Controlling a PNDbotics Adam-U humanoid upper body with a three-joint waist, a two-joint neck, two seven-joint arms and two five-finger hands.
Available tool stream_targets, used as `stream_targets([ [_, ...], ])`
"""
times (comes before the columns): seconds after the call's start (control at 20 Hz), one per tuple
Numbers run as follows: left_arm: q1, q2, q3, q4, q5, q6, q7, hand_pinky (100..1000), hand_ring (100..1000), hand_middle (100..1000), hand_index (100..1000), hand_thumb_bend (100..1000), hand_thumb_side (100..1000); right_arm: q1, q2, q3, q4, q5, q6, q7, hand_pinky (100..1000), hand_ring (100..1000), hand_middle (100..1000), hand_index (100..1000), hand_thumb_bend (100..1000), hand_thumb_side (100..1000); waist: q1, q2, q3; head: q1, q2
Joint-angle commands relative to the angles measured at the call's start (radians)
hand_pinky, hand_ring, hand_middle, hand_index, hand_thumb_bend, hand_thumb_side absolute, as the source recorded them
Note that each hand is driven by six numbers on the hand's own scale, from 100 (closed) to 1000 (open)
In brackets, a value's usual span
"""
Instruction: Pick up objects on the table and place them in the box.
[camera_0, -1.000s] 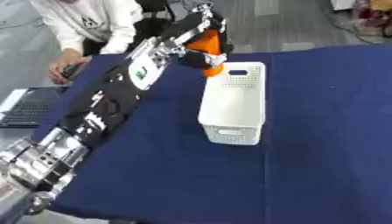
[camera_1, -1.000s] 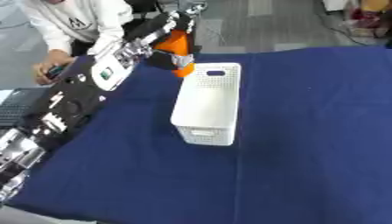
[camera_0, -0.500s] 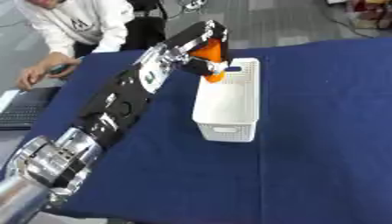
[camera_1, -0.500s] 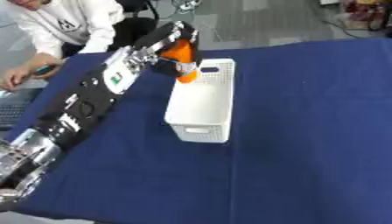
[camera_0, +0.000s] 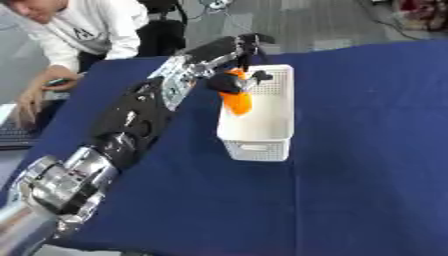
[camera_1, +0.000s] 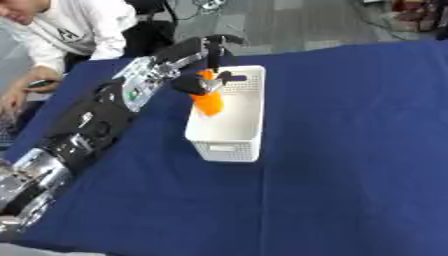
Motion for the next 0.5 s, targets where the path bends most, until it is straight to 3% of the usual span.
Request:
stream_targets([
  [0.05,-0.027,0.015,0.025,-0.006,-0.05,0.001,0.013,1000,1000,1000,1000,264,1000,-0.025,-0.006,-0.002,-0.016,-0.005,-0.002,0.003,455,651,664,703,100,925,-0.004,-0.012,0.0,-0.005,0.002],
  [0.15,-0.026,0.015,0.032,-0.003,-0.059,-0.004,0.038,1000,1000,1000,1000,354,1000,-0.025,-0.006,-0.002,-0.016,-0.006,-0.002,0.004,455,651,664,703,100,925,-0.004,-0.012,0.0,-0.007,0.003],
  [0.25,-0.025,0.018,0.036,-0.002,-0.063,-0.009,0.058,1000,1000,1000,1000,377,1000,-0.025,-0.006,-0.002,-0.016,-0.006,-0.002,0.003,455,650,664,703,100,925,-0.004,-0.012,0.001,-0.01,0.002],
  [0.4,-0.022,0.025,0.039,-0.001,-0.063,-0.012,0.079,1000,1000,1000,1000,362,1000,-0.023,-0.008,-0.002,-0.016,-0.005,-0.001,0.004,454,650,664,703,100,926,-0.003,-0.013,0.004,-0.014,-0.001],
  [0.5,-0.016,0.034,0.041,-0.006,-0.057,-0.014,0.091,1000,1000,1000,1000,287,1000,-0.019,-0.01,-0.002,-0.016,-0.004,0.0,0.004,454,650,664,703,100,926,-0.003,-0.014,0.008,-0.017,-0.005],
])
